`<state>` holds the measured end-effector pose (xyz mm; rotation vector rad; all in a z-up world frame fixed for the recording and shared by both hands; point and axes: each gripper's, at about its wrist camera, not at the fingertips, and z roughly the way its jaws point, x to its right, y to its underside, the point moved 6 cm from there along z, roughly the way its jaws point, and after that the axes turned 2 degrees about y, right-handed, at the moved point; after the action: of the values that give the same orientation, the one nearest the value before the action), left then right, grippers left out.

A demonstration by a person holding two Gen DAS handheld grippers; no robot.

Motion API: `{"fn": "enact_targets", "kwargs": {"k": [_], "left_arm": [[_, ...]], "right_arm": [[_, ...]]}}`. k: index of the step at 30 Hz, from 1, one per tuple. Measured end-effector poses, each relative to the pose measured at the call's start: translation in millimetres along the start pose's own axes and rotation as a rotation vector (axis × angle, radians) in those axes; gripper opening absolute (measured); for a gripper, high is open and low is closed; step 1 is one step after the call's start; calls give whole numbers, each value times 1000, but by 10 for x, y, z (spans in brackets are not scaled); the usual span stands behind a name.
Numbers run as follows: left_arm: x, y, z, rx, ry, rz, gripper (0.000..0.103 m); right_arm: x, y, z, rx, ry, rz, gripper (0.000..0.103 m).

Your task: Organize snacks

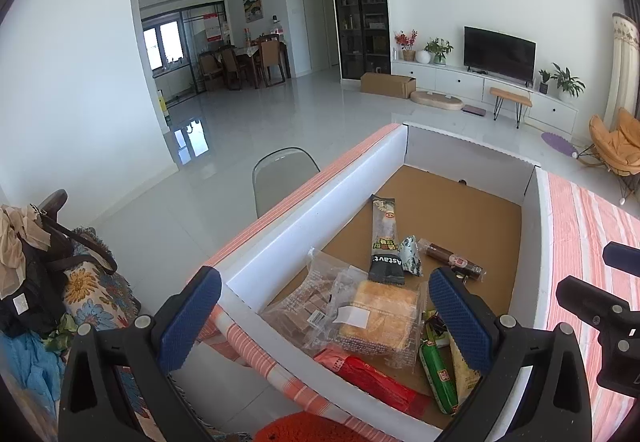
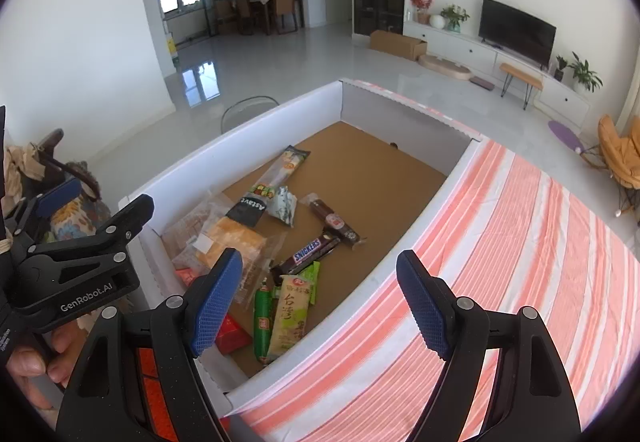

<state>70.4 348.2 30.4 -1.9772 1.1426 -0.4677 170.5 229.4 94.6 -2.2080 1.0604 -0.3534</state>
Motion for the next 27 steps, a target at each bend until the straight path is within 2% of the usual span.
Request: {"fn": "enact_targets", "kwargs": {"k": [11, 17, 23, 27], "left_arm": [[-79, 2, 47, -18, -21, -2, 103], [-82, 40, 99, -73, 20, -20, 103], [-38, 67, 129, -130, 37, 4, 103], [-40, 61, 118, -137, 52, -7, 103]], "right_arm": [[-70, -25, 28, -4, -5, -7, 82], [-63, -23, 95, -47, -3, 14, 82], [-61, -25, 121, -93, -4, 38, 82], [-90, -29, 112, -101, -7, 36, 82]]}}
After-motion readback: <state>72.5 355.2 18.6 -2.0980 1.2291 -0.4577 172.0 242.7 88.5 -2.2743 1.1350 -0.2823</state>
